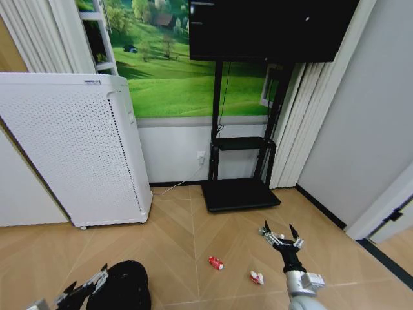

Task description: Pick up the trash bin and place the garbage on the floor into it.

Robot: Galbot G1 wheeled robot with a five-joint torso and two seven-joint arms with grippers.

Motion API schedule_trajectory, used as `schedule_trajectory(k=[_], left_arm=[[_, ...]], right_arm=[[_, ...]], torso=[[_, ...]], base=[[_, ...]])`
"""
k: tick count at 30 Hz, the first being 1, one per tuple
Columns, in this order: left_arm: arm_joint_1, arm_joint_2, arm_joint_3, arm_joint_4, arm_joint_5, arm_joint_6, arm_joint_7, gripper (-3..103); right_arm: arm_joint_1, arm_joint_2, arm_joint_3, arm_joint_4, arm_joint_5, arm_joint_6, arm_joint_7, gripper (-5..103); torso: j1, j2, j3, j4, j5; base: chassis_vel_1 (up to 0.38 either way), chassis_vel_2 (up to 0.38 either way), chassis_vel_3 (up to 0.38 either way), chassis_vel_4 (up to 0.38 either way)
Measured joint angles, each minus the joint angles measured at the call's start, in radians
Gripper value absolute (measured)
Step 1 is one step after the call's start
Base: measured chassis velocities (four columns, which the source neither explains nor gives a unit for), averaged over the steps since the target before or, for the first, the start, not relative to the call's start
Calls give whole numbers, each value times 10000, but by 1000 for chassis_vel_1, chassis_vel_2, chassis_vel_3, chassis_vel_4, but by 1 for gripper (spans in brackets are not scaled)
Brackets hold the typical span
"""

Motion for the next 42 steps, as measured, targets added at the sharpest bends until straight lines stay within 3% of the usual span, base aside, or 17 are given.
schedule_trajectory(k=[2, 8, 14, 19, 28, 33, 35, 36, 38, 40, 42], left_arm=[[542, 94, -333, 455, -594, -1, 88, 100], [782, 211, -364, 1806, -1037, -178, 373, 100], [24, 261, -139, 2738, -1069, -190, 641, 100], [-741, 468, 125, 3110, -1043, 163, 695, 100], [-1813, 737, 745, 3872, -1005, 603, 285, 103], [-2421, 998, 843, 4407, -1025, 645, 349, 90], [-2654, 1171, 897, 4653, -1055, 664, 395, 74], [-2654, 1171, 897, 4653, -1055, 664, 395, 74], [-2708, 1215, 923, 4769, -1055, 657, 461, 63], [-2709, 1218, 930, 4796, -1056, 655, 493, 63], [-2694, 1216, 955, 4858, -1051, 642, 588, 52]], right_arm=[[117, -49, -49, -93, 76, -29, 4, 100], [208, -56, -149, -277, 84, -35, 5, 100], [105, -49, -199, -307, 7, -11, 5, 100], [-102, -67, -128, -146, -29, 19, 3, 100], [-361, -63, 50, -17, -98, 122, -19, 100], [-472, -37, 75, -17, -148, 160, -24, 100], [-520, -22, 82, 6, -175, 176, -29, 100], [-520, -22, 82, 6, -175, 176, -29, 100], [-540, -22, 104, 56, -175, 177, -29, 100], [-545, -23, 119, 70, -172, 177, -29, 100], [-555, -27, 148, 104, -152, 181, -27, 100]], torso=[[4, 9, 7, 1, 3], [7, 23, 17, 2, -1], [12, 35, 25, 1, -1], [15, 43, 32, 1, 1], [17, 54, 38, 0, 0], [18, 57, 41, -1, 1], [19, 58, 43, -1, 1], [19, 58, 43, -1, 1], [20, 61, 44, 0, 1], [20, 61, 44, 0, 1], [20, 63, 44, 0, 2]], base=[[0, 0, 0, 0], [0, 0, 0, 0], [0, 0, 0, 0], [0, 0, 0, 0], [0, 0, 0, 0], [0, 0, 0, 0], [0, 0, 0, 0], [0, 0, 0, 0], [0, 0, 0, 0], [0, 0, 0, 0], [0, 0, 0, 0]])
